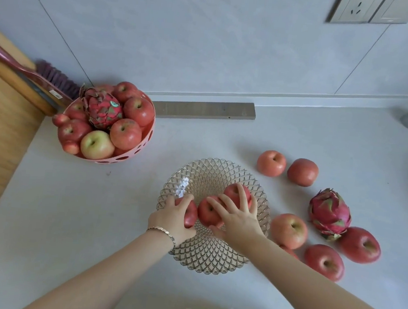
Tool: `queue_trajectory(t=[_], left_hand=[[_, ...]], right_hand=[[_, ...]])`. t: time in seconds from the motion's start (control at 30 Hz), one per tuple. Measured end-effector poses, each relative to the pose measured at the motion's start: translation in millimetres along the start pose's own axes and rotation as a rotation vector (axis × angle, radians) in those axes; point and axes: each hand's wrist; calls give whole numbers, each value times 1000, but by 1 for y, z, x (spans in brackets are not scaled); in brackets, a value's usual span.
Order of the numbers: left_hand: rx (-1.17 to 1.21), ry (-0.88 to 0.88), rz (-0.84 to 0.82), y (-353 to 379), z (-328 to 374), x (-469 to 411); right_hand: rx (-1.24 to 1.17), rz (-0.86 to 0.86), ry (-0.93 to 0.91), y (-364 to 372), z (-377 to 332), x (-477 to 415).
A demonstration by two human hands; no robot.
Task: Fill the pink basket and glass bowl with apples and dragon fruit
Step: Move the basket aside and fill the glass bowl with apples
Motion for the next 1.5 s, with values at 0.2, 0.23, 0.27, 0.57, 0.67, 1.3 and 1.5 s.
queue_trajectory(t=[0.2, 0.23, 0.27, 0.57, 0.67, 1.3, 1.5], left_hand=[[-140, 36, -67, 0, -3, -6], [-132, 39, -66, 1, -3, -6], [-118, 42, -59, 2, -3, -6], [-113, 107, 6, 8, -6, 0], [-110, 58, 8, 6, -4, -5], [-121, 75, -5, 2, -8, -3], [-159, 39, -43, -15, -1, -5]], right_hand=[[25, -41, 28, -4, -5, 0], [23, -31, 37, -5, -7, 2], [24, -12, 55, -6, -9, 4], [101, -109, 153, 4, -16, -9], [164, -70, 193, -4, -22, -5], [46, -108, 264, -1, -29, -8], [-213, 18, -31, -42, 15, -21]])
Point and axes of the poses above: each hand's wrist, its own x-axis away from the middle knuckle, its own y-axis out of the palm, z = x × y, and after that the axes turned 10 degrees about y, right-handed
